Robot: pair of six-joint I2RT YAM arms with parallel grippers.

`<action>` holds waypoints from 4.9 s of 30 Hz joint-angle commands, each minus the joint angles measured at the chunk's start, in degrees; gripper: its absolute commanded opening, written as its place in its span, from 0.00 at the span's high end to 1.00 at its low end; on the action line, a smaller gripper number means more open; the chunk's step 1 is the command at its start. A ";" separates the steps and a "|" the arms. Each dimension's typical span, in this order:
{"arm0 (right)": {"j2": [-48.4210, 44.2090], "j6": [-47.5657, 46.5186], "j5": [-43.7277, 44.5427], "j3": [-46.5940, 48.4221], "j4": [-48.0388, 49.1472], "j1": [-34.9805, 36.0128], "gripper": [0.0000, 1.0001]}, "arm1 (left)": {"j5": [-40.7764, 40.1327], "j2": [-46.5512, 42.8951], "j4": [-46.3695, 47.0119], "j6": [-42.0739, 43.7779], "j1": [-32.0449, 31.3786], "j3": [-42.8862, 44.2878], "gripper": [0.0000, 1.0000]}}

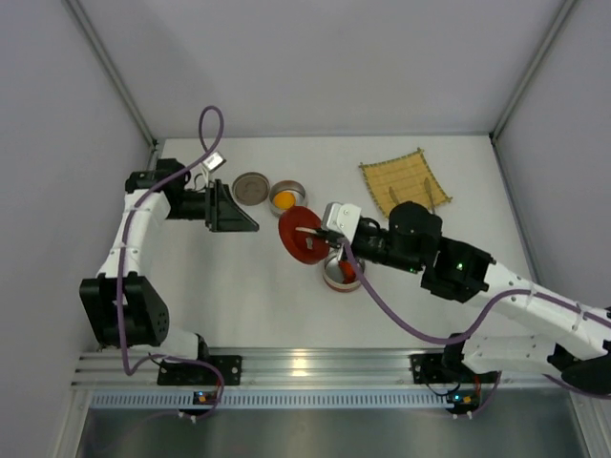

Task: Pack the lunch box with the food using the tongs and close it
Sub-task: Pick up the box lid from the center of the board, then close the box lid on the packing box.

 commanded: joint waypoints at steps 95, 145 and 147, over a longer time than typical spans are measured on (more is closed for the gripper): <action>39.13 -32.20 -23.01 15.99 -44.73 -25.86 1.00 | -45.38 -22.85 24.85 -21.51 1.36 -18.38 0.02; 42.30 -27.81 -24.59 15.11 -42.19 -24.98 1.00 | -46.08 -23.29 25.64 -22.74 1.27 -19.08 0.02; 42.30 -25.79 -24.59 13.71 -41.22 -25.33 1.00 | -46.61 -23.38 25.73 -23.00 1.36 -19.08 0.02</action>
